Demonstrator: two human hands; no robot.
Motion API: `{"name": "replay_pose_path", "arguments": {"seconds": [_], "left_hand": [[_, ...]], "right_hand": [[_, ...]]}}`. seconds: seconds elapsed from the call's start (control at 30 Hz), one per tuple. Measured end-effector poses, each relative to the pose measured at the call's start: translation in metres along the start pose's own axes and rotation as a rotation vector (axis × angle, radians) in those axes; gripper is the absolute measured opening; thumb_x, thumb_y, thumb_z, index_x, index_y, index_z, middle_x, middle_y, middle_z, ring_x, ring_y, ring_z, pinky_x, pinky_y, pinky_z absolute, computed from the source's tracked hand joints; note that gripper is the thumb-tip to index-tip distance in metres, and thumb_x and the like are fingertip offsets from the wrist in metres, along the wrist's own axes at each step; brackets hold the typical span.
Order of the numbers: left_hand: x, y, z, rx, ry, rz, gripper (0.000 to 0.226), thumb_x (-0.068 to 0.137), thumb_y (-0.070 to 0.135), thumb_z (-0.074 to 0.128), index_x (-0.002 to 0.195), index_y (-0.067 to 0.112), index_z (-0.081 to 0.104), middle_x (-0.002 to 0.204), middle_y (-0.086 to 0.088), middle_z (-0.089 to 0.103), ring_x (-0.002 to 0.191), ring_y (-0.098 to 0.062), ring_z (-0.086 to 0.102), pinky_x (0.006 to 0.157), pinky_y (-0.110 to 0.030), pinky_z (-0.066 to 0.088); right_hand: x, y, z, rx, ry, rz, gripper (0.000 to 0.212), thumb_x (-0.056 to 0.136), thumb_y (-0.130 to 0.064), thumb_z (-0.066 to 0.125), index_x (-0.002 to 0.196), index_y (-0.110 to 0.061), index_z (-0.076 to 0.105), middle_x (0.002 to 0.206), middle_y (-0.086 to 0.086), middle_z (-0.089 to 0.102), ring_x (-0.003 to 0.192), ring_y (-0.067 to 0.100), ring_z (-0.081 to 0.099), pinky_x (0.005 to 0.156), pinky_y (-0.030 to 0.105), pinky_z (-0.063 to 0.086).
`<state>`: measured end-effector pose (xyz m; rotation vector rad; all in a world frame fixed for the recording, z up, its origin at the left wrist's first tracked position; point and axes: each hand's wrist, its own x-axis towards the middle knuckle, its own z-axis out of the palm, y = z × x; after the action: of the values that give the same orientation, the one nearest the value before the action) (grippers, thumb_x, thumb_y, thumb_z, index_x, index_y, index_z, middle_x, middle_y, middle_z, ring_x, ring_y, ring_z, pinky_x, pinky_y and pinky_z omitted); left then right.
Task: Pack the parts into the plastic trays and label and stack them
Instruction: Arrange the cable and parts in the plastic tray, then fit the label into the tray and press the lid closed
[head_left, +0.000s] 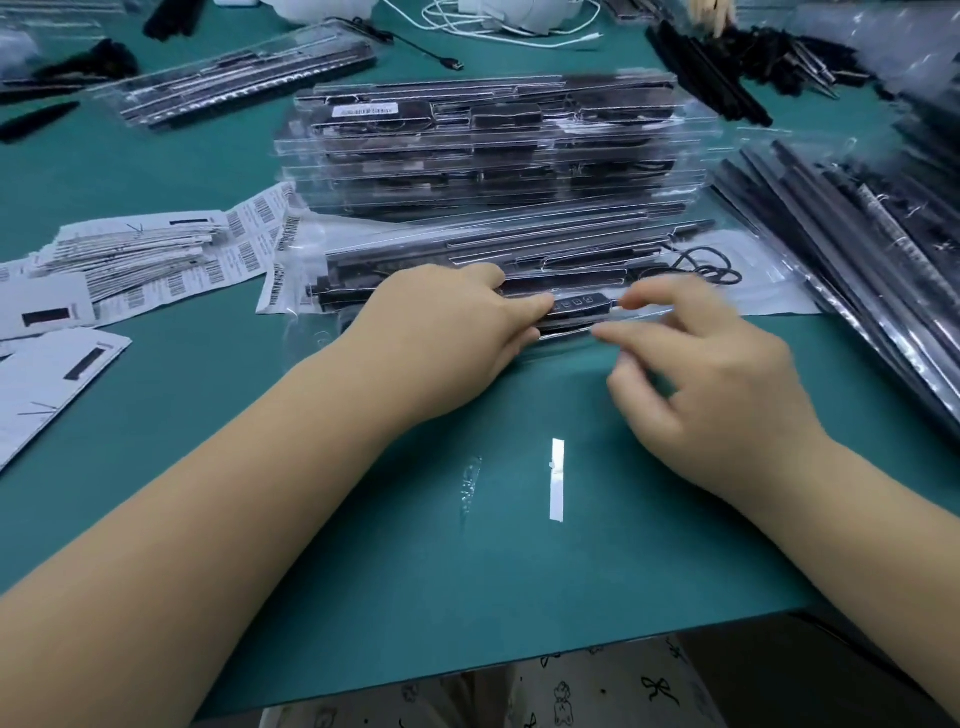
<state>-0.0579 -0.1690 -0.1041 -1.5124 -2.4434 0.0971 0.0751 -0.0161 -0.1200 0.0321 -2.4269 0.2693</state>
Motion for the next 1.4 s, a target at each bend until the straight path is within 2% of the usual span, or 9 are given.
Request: {"name": "replay_pose_path", "arguments": {"seconds": [0.17, 0.4, 0.5, 0.6, 0.7, 0.83, 1.07, 1.27, 1.4], "left_hand": [[-0.004, -0.002, -0.002, -0.032, -0.006, -0.028, 0.051, 0.093, 0.052, 0.018, 0.142, 0.047, 0.031, 0.136, 0.0, 0.045, 0.097, -0.03, 0.059, 0.065, -0.03, 0.033], [-0.011, 0.0, -0.003, -0.129, -0.092, -0.1, 0.048, 0.094, 0.052, 0.029, 0.142, 0.046, 0.032, 0.143, 0.003, 0.037, 0.121, -0.021, 0.047, 0.084, -0.031, 0.041], [-0.019, -0.015, -0.017, -0.552, -0.091, -0.125, 0.039, 0.093, 0.044, 0.051, 0.131, 0.036, 0.054, 0.131, 0.015, 0.051, 0.119, -0.006, 0.049, 0.096, -0.021, 0.036], [-0.039, -0.054, -0.034, -0.841, 0.004, -0.34, 0.025, 0.084, 0.053, 0.058, 0.108, 0.05, 0.063, 0.103, 0.031, 0.062, 0.097, 0.009, 0.058, 0.086, -0.023, 0.045], [-0.07, -0.109, -0.038, -0.518, 0.024, -0.643, 0.019, 0.085, 0.053, 0.058, 0.102, 0.047, 0.065, 0.091, 0.027, 0.065, 0.084, 0.001, 0.06, 0.073, -0.03, 0.044], [-0.113, -0.166, -0.025, -0.046, -0.321, -1.021, 0.043, 0.084, 0.047, 0.062, 0.107, 0.012, 0.068, 0.111, -0.014, 0.064, 0.101, -0.035, 0.057, 0.087, -0.043, 0.048], [-0.152, -0.153, -0.028, -0.27, -0.117, -1.143, 0.055, 0.065, 0.048, 0.08, 0.109, 0.019, 0.066, 0.106, -0.01, 0.067, 0.098, -0.033, 0.059, 0.085, -0.042, 0.047], [-0.167, -0.14, -0.036, -0.123, -0.439, -1.088, 0.047, 0.065, 0.058, 0.075, 0.078, 0.013, 0.073, 0.082, -0.005, 0.067, 0.078, -0.026, 0.061, 0.076, -0.035, 0.05], [-0.166, -0.13, -0.04, -0.174, -0.312, -1.053, 0.018, 0.071, 0.041, 0.077, 0.082, 0.033, 0.065, 0.09, 0.006, 0.068, 0.083, -0.02, 0.058, 0.072, -0.031, 0.047]], "right_hand": [[0.004, 0.009, 0.006, -0.078, -0.283, 0.036, 0.051, 0.08, -0.02, 0.051, 0.127, -0.003, 0.059, 0.128, 0.018, 0.058, 0.12, 0.037, 0.053, 0.104, 0.045, 0.038], [0.014, 0.011, 0.007, -0.072, -0.293, 0.014, 0.042, 0.075, -0.006, 0.063, 0.116, -0.004, 0.067, 0.111, 0.017, 0.067, 0.095, 0.04, 0.063, 0.083, 0.052, 0.049], [0.011, 0.012, 0.009, -0.037, -0.285, 0.042, 0.043, 0.073, 0.0, 0.067, 0.116, -0.005, 0.067, 0.113, 0.017, 0.066, 0.099, 0.04, 0.061, 0.085, 0.053, 0.046], [0.01, 0.014, 0.009, -0.012, -0.284, 0.048, 0.043, 0.074, 0.001, 0.066, 0.117, -0.006, 0.067, 0.116, 0.016, 0.065, 0.104, 0.038, 0.06, 0.089, 0.052, 0.044], [0.011, 0.014, 0.009, -0.014, -0.287, 0.048, 0.043, 0.074, 0.001, 0.066, 0.117, -0.005, 0.067, 0.116, 0.016, 0.065, 0.105, 0.038, 0.06, 0.089, 0.051, 0.042], [0.011, 0.014, 0.01, -0.018, -0.298, 0.065, 0.044, 0.074, 0.002, 0.066, 0.117, -0.005, 0.066, 0.117, 0.016, 0.065, 0.105, 0.038, 0.059, 0.089, 0.051, 0.041], [0.012, 0.012, 0.011, -0.028, -0.23, 0.057, 0.038, 0.075, 0.006, 0.062, 0.111, -0.004, 0.07, 0.111, 0.017, 0.068, 0.1, 0.037, 0.063, 0.085, 0.053, 0.048], [0.01, 0.007, 0.013, -0.095, -0.172, 0.053, 0.037, 0.075, -0.005, 0.052, 0.107, -0.003, 0.072, 0.108, 0.017, 0.069, 0.096, 0.037, 0.065, 0.083, 0.053, 0.049], [0.011, 0.004, 0.013, -0.105, -0.161, 0.045, 0.039, 0.073, -0.007, 0.05, 0.106, -0.002, 0.072, 0.108, 0.018, 0.069, 0.095, 0.038, 0.065, 0.082, 0.055, 0.05]]}}
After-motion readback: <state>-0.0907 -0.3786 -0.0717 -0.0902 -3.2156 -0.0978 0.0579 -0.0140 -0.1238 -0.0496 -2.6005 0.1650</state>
